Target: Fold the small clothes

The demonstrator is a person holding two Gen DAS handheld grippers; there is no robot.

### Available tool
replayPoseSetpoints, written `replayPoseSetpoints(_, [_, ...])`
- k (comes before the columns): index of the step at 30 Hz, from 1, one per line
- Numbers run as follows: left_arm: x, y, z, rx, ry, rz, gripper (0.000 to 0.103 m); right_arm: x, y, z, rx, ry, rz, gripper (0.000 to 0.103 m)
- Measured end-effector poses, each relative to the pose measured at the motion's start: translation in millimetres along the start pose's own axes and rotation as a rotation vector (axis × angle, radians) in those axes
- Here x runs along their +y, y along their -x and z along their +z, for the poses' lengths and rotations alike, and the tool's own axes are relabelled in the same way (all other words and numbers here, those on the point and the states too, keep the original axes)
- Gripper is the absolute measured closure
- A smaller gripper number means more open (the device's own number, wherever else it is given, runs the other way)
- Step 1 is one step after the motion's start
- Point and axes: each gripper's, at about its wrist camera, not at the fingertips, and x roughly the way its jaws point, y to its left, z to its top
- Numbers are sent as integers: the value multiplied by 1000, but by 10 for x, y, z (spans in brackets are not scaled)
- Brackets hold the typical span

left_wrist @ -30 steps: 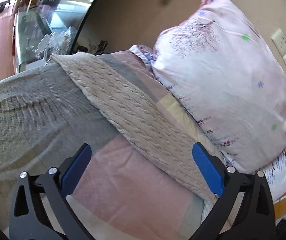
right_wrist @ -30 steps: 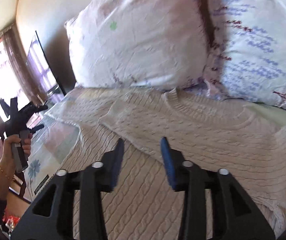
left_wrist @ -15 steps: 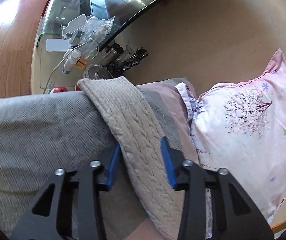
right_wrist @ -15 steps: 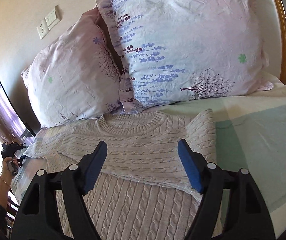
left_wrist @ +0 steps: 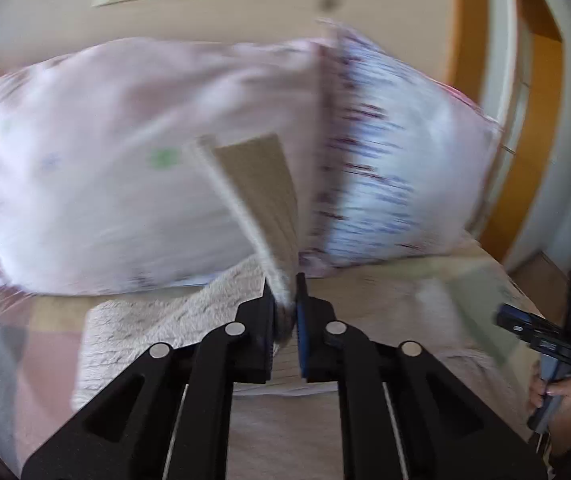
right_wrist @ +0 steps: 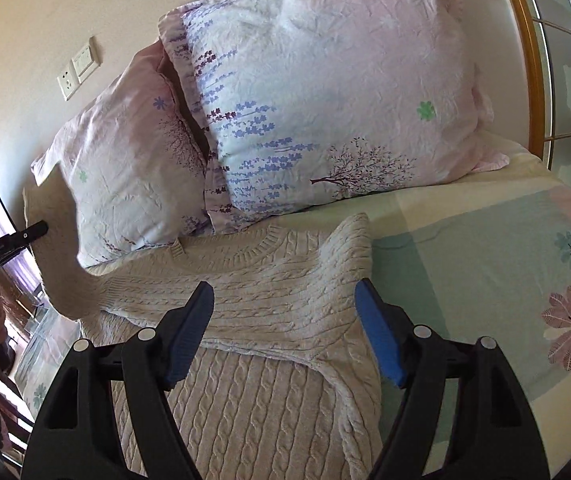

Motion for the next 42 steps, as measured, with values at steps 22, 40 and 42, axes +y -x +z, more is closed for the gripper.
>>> replayPoseSetpoints(22, [813, 1315, -2425, 281, 463, -49, 56, -598, 1002, -1422, 359, -267, 125, 65])
replayPoseSetpoints(40, [757, 1265, -1823, 123, 458, -142, 99, -119, 919, -922, 193, -329, 565, 95])
replayPoseSetpoints(42, [940, 1160, -1394, 55, 430, -96, 99, -105, 827, -591, 106, -334, 607, 95])
